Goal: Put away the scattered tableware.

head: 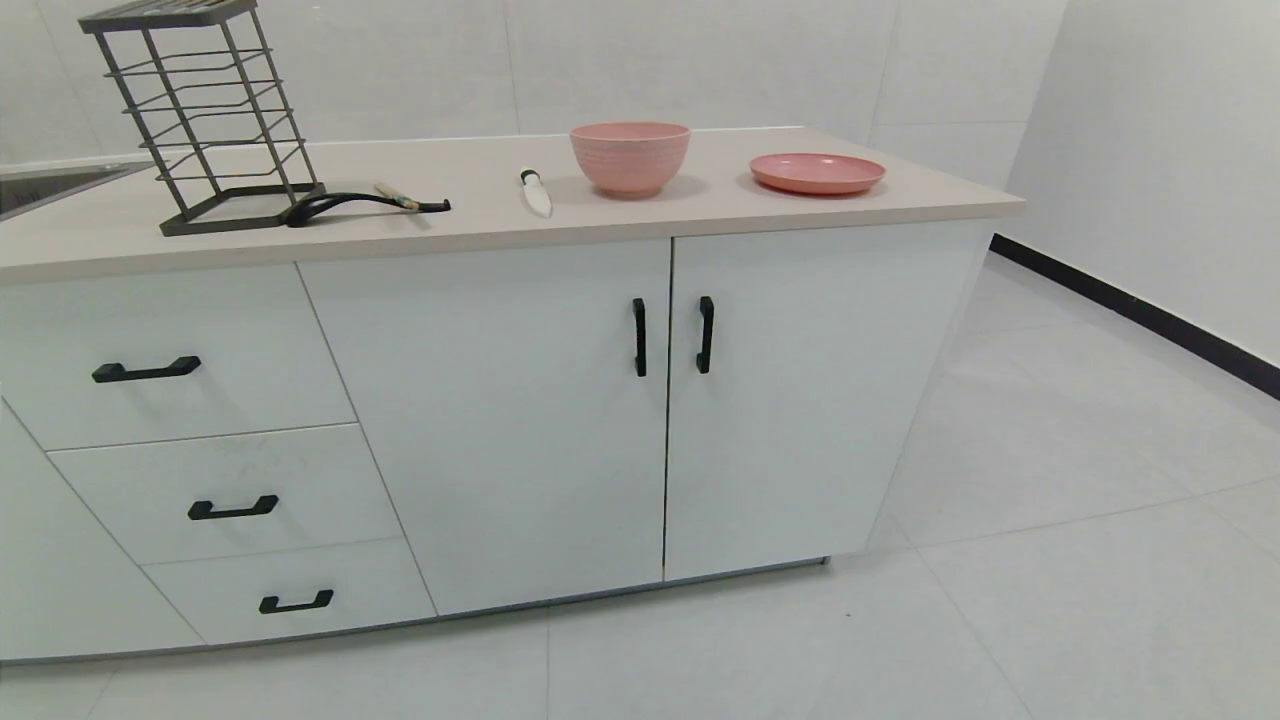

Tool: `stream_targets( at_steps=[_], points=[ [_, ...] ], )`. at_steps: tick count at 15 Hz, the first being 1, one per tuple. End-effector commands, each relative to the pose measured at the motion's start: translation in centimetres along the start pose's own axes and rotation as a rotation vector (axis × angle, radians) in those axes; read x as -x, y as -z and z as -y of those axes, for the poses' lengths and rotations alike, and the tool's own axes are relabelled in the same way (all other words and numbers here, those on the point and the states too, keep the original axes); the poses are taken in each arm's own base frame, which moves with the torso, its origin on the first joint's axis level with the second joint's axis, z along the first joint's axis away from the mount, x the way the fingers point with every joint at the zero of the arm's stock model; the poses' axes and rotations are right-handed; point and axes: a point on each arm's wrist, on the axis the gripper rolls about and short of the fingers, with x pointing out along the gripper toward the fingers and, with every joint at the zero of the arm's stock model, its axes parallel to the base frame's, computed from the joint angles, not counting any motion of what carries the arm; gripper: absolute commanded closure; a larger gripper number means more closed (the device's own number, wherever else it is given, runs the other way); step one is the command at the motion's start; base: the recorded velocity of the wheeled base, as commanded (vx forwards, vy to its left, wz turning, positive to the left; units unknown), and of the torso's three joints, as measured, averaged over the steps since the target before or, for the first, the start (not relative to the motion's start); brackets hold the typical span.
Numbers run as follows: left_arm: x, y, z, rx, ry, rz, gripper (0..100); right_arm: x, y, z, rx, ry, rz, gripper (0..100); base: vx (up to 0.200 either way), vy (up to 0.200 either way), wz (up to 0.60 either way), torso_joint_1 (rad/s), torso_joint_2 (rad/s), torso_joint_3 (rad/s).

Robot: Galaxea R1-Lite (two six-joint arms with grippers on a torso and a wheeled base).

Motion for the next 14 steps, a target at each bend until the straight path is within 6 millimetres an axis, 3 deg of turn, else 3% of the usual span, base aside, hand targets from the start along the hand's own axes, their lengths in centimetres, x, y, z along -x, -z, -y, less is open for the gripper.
stream_targets(
  at_steps=[1, 2, 3, 5, 8, 12, 14],
  points=[
    [0.0, 0.0, 0.0, 0.0, -0.001, 0.0, 0, 0.1, -0.8, -0.1, 0.003, -0.051, 0.03, 0, 0.0, 0.0, 0.0, 0.0, 0.0, 0.0],
    [0.0, 0.0, 0.0, -0.002, 0.0, 0.0, 0, 0.0, -1.7, -0.3, 0.006, -0.135, 0.028, 0, 0.0, 0.0, 0.0, 0.0, 0.0, 0.0],
    [0.0, 0.0, 0.0, 0.0, 0.0, 0.0, 0, -1.4, -4.0, -0.5, 0.019, -0.227, -0.064, 0, 0.0, 0.0, 0.0, 0.0, 0.0, 0.0],
    [0.0, 0.0, 0.0, 0.002, 0.0, 0.001, 0, -3.6, -5.4, -0.6, 0.024, -0.295, -0.157, 0, 0.0, 0.0, 0.0, 0.0, 0.0, 0.0],
    [0.0, 0.0, 0.0, 0.0, 0.0, -0.002, 0, -9.6, -7.3, -2.0, 0.02, -0.484, -0.293, 0, 0.0, 0.0, 0.0, 0.0, 0.0, 0.0],
    [0.0, 0.0, 0.0, 0.003, 0.002, 0.001, 0, -15.5, -7.1, -4.4, 0.03, -0.579, -0.358, 0, 0.0, 0.0, 0.0, 0.0, 0.0, 0.0],
    [0.0, 0.0, 0.0, 0.003, 0.003, 0.001, 0, -19.3, -5.6, -5.8, 0.031, -0.62, -0.365, 0, 0.0, 0.0, 0.0, 0.0, 0.0, 0.0]
  ],
)
